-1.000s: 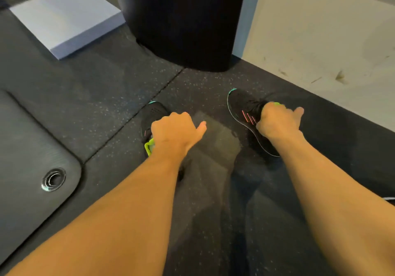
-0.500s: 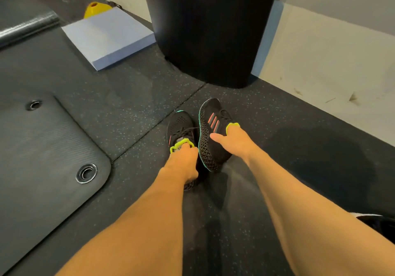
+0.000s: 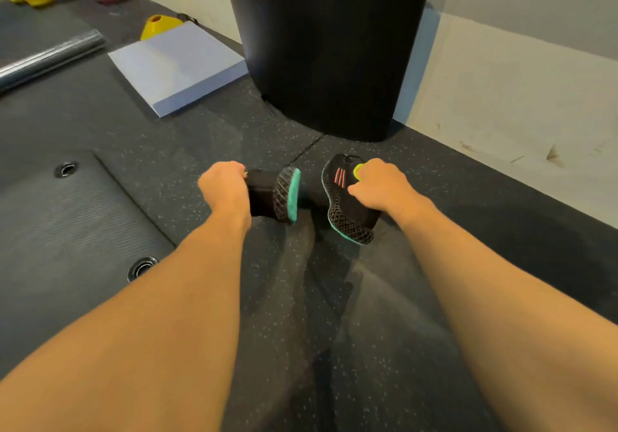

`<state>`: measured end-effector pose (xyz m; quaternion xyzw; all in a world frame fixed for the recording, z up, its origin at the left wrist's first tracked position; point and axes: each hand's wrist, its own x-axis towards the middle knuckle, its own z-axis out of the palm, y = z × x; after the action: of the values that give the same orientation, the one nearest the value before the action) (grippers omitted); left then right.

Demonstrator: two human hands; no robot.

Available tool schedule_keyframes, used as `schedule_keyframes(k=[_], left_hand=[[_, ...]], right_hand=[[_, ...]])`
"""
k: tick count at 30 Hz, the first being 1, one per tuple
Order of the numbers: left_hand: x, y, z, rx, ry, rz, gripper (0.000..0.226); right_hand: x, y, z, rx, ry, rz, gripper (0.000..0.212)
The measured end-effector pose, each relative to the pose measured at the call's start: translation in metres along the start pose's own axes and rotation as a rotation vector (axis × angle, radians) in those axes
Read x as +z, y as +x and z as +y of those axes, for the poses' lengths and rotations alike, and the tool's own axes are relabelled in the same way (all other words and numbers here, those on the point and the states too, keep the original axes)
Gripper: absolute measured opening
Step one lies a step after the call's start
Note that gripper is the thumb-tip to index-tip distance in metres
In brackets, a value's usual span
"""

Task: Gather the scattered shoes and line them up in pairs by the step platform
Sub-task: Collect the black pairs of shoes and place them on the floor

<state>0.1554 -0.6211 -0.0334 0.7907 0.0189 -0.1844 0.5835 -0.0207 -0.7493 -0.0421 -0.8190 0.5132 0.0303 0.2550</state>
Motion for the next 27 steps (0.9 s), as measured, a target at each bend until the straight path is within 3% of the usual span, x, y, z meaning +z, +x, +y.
schedule_keyframes(k=[2, 4, 5, 7, 9, 12, 15, 19, 24, 27], left_hand=[[-0.001, 0.005, 0.004, -0.110, -0.140, 0.078, 0.016], [0.008, -0.003, 0.008, 0.028, -0.104, -0.001, 0.013], [0.016, -0.009, 0.012, 0.131, -0.035, -0.132, 0.009], [0.033, -0.021, 0.023, 0.374, 0.299, -0.500, 0.023], [0.048, -0.027, 0.036, 0.563, 0.721, -0.747, 0.029], [0.056, -0.038, 0.044, 0.708, 1.217, -0.805, 0.033], [0.044, -0.058, 0.040, 0.828, 1.374, -0.711, 0.022], [0.004, -0.088, 0.054, 0.738, 1.161, -0.722, 0.021], [-0.049, -0.114, 0.150, 0.533, 1.117, -0.871, 0.014], [-0.097, -0.136, 0.226, 0.428, 1.197, -0.979, 0.013]], right_hand=[[-0.007, 0.006, 0.000, -0.008, -0.042, 0.031, 0.044], [-0.011, 0.007, -0.004, -0.021, -0.097, 0.009, 0.047], [-0.012, 0.006, -0.008, -0.022, -0.118, -0.030, 0.048], [-0.013, 0.001, -0.015, -0.005, -0.123, -0.156, 0.042], [-0.014, -0.002, -0.016, 0.037, -0.127, -0.288, 0.033], [-0.011, -0.007, -0.013, 0.070, -0.146, -0.317, 0.042], [-0.011, -0.019, -0.013, 0.035, -0.147, -0.089, 0.042], [-0.027, -0.061, -0.038, -0.082, -0.311, 0.040, 0.033], [-0.100, -0.122, -0.099, -0.139, -0.347, -0.116, 0.038], [-0.171, -0.167, -0.143, -0.188, -0.327, -0.203, 0.025]])
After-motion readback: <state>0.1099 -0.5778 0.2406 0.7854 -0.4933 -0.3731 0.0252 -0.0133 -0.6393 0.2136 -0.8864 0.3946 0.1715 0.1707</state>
